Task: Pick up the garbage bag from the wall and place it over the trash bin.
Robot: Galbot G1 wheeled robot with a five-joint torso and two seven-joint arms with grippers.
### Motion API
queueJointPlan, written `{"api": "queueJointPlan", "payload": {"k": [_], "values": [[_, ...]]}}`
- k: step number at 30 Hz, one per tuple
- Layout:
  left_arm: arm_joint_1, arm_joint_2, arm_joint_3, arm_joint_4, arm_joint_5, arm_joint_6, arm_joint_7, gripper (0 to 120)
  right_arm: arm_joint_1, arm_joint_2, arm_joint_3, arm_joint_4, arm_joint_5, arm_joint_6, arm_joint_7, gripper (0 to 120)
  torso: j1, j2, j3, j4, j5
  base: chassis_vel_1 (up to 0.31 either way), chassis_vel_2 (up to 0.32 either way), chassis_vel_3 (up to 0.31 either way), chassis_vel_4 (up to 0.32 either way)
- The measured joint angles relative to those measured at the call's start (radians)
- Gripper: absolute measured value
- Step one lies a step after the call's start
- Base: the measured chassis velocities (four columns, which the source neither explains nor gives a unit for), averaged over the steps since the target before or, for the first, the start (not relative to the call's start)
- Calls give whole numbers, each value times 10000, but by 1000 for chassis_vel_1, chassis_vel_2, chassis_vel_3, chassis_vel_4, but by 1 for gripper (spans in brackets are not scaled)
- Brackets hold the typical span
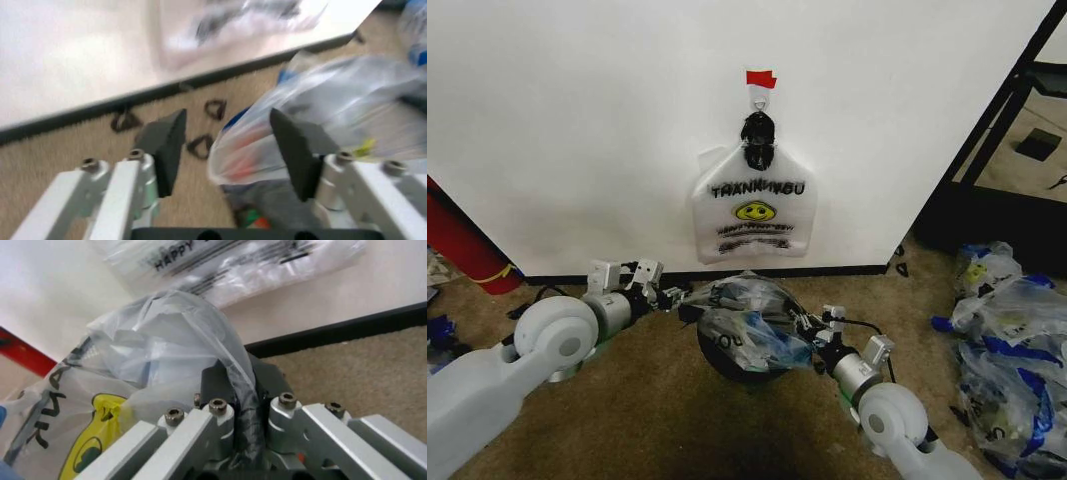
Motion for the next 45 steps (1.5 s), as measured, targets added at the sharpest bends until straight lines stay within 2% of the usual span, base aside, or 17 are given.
{"api": "queueJointPlan", "payload": {"k": [3,6,8,9,11,13,16,17,18,21,23,26,30,35,37,44,45], "values": [[29,48,-53,-431,50,-118,-92,65,24,2,38,-88,-120,47,2,0,0,0,0,-2,0,0,0,0,0],[11,76,174,-1349,218,-204,-118,77,93,10,45,-166,-465,121,0,0,0,0,0,-3,3,0,0,0,0],[-135,-3,560,-1789,330,-174,-88,86,160,14,5,-172,-721,148,0,0,0,0,-1,1,1,0,0,0,0],[-422,-144,1068,-2015,412,-97,31,91,181,15,-24,-172,-826,148,-1,0,0,1,0,-1,1,0,0,0,0],[-538,-193,1231,-2055,423,-62,82,93,189,15,-36,-172,-877,148,-2,0,0,0,0,0,0,0,0,0,0],[-1593,-451,2429,-1965,436,126,366,98,182,-13,-74,-142,-1109,151,-25,0,0,0,0,0,1,0,0,0,0],[-2852,-668,3731,-1515,377,305,547,100,112,-82,-108,-110,-1342,204,-113,0,0,0,0,-5,-1,0,0,0,0],[-3511,-766,4349,-1227,239,407,659,100,77,-122,-116,-98,-1442,232,-164,0,0,0,1,-5,1,0,0,0,0],[-3511,-766,4349,-1227,239,407,659,100,77,-122,-116,-98,-1442,232,-164,0,0,0,1,-5,1,0,0,0,0],[-5140,-988,5533,-492,-319,784,1030,98,55,-199,-116,-90,-1611,293,-271,0,1,0,1,-4,2,0,0,0,0],[-5391,-1034,5699,-366,-396,872,1083,98,57,-213,-117,-90,-1648,307,-297,0,0,0,1,-3,2,0,0,0,0],[-6457,-1490,6360,191,-810,1420,980,97,82,-297,-131,-95,-1849,413,-411,0,1,0,1,-2,-1,0,0,0,0],[-7023,-1710,6836,390,-982,1484,940,95,103,-362,-142,-93,-1865,415,-420,0,1,0,1,-4,1,0,0,0,0],[-7652,-1795,7959,597,-963,1527,940,91,138,-452,-145,5,-1837,406,-418,0,1,0,1,-2,0,0,0,0,0],[-7683,-1789,8054,606,-944,1527,945,90,138,-459,-144,16,-1829,400,-415,0,1,0,1,-2,0,0,0,0,0],[-7916,-1715,8952,719,-612,1520,1022,66,148,-479,-183,75,-1785,360,-385,0,1,0,1,-2,-1,0,0,0,0],[-7985,-1691,9085,728,-585,1518,1039,59,150,-486,-190,76,-1784,358,-380,0,1,0,1,-3,0,0,0,0,0]]}}
